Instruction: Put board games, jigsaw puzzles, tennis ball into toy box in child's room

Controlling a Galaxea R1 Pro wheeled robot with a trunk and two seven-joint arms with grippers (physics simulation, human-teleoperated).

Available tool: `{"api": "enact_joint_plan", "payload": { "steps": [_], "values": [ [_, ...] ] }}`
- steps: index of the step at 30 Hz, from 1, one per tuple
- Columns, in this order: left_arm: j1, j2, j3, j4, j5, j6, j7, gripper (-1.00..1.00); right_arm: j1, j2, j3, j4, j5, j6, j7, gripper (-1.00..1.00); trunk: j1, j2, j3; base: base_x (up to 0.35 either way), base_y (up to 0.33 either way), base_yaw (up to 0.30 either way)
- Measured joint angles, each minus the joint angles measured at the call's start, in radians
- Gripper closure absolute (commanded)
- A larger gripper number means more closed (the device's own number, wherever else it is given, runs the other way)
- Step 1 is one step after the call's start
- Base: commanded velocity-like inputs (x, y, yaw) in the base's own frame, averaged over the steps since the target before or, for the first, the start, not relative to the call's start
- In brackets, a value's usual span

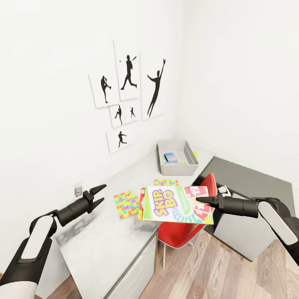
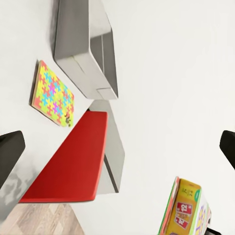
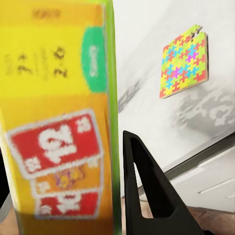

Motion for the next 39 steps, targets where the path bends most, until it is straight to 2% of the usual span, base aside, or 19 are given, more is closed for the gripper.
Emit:
{"api": "enact_joint_plan", "payload": {
  "steps": [13, 19, 35, 39],
  "values": [
    [-0.002, -0.004, -0.011, 0.037, -0.005, -0.006, 0.001, -1.0, 0.013, -0.001, -0.003, -0.015, 0.002, 0.0, 0.0, 1.0, 0.0, 0.0, 0.009, 0.0, 0.0, -0.034],
    [-0.004, -0.003, -0.012, 0.046, -0.006, -0.006, 0.001, -1.0, 0.018, -0.003, -0.023, -0.019, 0.001, 0.0, 0.001, 1.0, 0.0, 0.0, 0.01, 0.0, 0.0, -0.005],
    [0.001, 0.0, -0.007, 0.028, -0.004, -0.007, -0.001, -1.0, 0.024, 0.001, -0.033, -0.022, 0.001, 0.0, 0.0, 1.0, 0.0, 0.0, 0.01, 0.028, 0.0, -0.001],
    [0.021, -0.001, -0.008, 0.009, -0.006, -0.046, -0.001, -1.0, 0.024, 0.003, -0.033, -0.023, 0.001, 0.0, 0.0, 1.0, 0.0, 0.0, 0.01, 0.01, -0.053, 0.0]
  ]
}}
